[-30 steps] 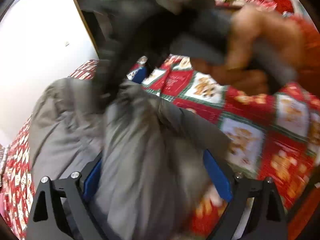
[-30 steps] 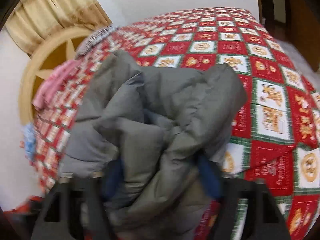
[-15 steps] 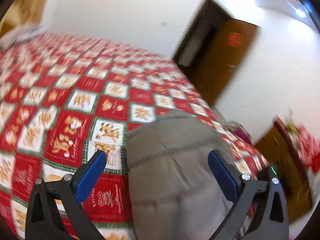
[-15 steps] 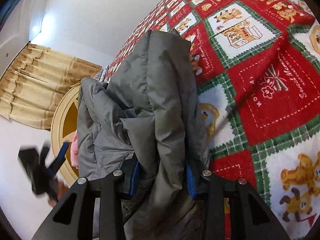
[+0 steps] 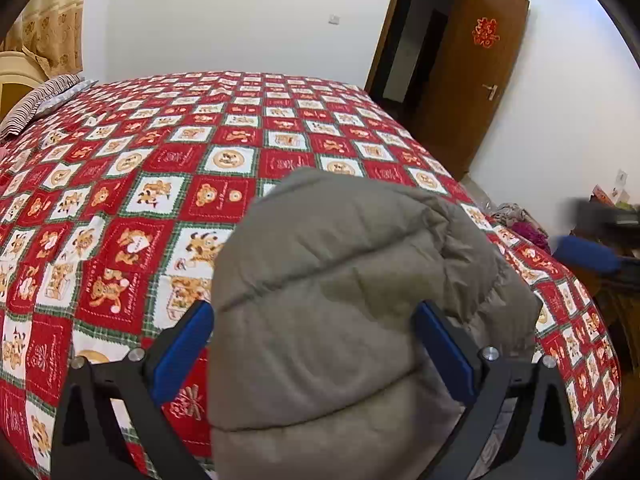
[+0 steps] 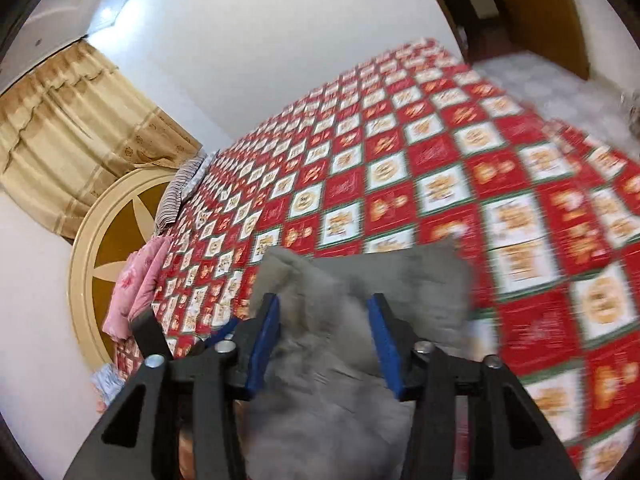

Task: Fold large clothes

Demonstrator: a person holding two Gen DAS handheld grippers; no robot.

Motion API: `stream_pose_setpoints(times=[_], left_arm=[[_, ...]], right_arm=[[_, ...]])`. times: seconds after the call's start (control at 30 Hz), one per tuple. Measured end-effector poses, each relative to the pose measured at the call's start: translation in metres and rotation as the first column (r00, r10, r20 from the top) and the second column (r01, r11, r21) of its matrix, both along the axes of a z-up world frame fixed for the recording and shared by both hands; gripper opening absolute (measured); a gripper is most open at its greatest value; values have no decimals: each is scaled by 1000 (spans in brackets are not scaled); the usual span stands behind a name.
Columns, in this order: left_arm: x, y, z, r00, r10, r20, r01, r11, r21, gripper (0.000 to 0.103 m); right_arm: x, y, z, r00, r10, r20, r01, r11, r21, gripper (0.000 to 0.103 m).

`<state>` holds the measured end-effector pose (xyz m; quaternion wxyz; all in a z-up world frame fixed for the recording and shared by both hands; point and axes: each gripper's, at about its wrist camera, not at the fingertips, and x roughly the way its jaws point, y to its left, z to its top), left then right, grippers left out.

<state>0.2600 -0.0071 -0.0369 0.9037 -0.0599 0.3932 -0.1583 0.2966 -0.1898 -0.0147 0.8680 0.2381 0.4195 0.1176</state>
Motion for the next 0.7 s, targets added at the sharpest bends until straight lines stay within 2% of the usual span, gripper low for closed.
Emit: stream_pose_setpoints(times=[0.1, 0.2, 0.27, 0.4, 0.47, 0.6, 0.7], left_arm=[[5, 0, 1, 999, 44, 15, -45, 999, 27, 102], [19, 3, 0, 994, 106, 9, -106, 993, 45, 103], [30, -4, -9, 994, 113, -15, -111, 992, 63, 103], [40, -21, -35, 994, 89, -58, -85, 994, 64, 103], [42, -26, -43, 994, 92, -58, -88, 994, 57, 103], [50, -26, -57, 992, 103, -76, -102, 995, 20, 103], [57, -31, -65, 990, 109, -87, -105, 994, 42, 103]], right_arm=[[27, 25, -46, 995, -100, -30, 95, 986, -140, 50], [32, 21, -96, 987, -160, -21, 151, 962, -229, 49], [19, 8, -108, 986, -161, 43, 166, 945, -282, 49], [11, 19, -122, 981, -114, 155, 174, 870, -462, 49], [12, 13, -128, 980, -114, 165, 178, 869, -461, 50], [22, 1, -138, 983, -120, 141, 167, 902, -397, 51], [31, 0, -144, 986, -119, 116, 155, 912, -380, 51]])
